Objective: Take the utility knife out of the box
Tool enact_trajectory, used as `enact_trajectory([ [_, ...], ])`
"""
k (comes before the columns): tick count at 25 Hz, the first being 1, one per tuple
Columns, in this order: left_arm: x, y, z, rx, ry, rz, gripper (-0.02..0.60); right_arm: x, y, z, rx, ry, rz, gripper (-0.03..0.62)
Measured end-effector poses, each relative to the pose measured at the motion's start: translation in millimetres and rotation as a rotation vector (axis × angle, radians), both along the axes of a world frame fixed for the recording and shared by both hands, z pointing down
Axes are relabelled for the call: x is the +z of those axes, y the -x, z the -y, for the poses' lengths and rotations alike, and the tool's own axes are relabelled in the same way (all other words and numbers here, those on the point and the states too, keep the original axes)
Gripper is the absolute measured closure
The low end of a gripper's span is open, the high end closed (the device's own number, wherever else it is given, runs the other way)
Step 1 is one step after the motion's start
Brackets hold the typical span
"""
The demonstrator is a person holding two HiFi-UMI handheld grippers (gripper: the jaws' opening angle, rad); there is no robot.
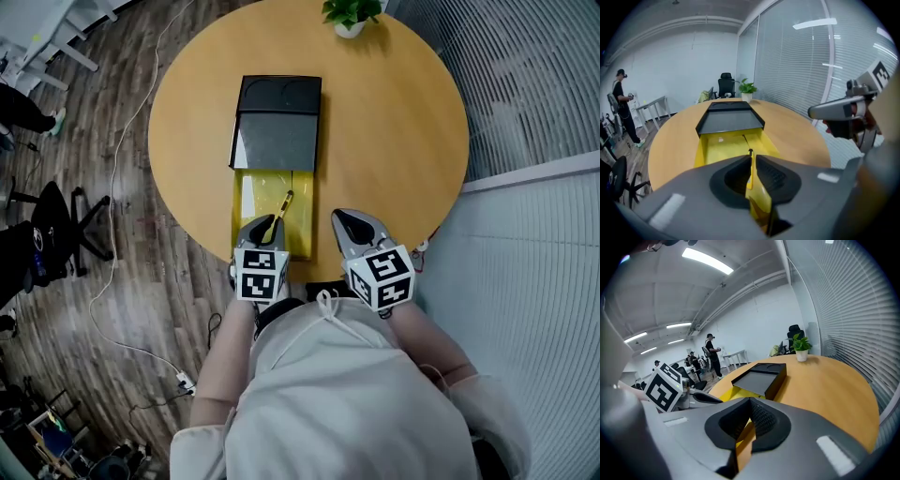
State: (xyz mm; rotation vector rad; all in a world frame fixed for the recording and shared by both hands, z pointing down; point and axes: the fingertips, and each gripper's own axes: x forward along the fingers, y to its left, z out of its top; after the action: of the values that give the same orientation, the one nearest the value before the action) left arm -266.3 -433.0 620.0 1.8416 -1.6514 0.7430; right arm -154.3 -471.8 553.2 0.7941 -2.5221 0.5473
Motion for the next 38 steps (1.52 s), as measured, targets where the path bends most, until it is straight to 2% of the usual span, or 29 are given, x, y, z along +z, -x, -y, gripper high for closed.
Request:
enact_trajectory([
  [5, 34, -1, 18, 0.037, 0.105, 0.010, 0.476, 21, -4, 11, 0.015, 0.047, -0.008, 0.595],
  [16, 79, -4, 41, 0.100, 0.247, 0.079, 0.464, 41, -21, 22, 0.056, 0.102, -0.024, 0.595],
  [23, 81, -6, 42, 0.118, 0.278, 0.075, 0.471, 44, -31, 26, 0.073, 0.110, -0.022, 0.595],
  [26, 79, -9, 40, 0.120, 0.278, 0.073, 0.514, 41, -35, 23, 0.074, 0.108, -0.026, 0.596],
  [34, 76, -10, 29, 0.105, 0.281, 0.086, 0.517, 36, -42, 15, 0.066, 0.095, -0.022, 0.595],
  [38, 63, -3, 20, 0.072, 0.253, 0.093, 0.517, 31, -41, 12, 0.065, 0.081, -0.011, 0.595],
])
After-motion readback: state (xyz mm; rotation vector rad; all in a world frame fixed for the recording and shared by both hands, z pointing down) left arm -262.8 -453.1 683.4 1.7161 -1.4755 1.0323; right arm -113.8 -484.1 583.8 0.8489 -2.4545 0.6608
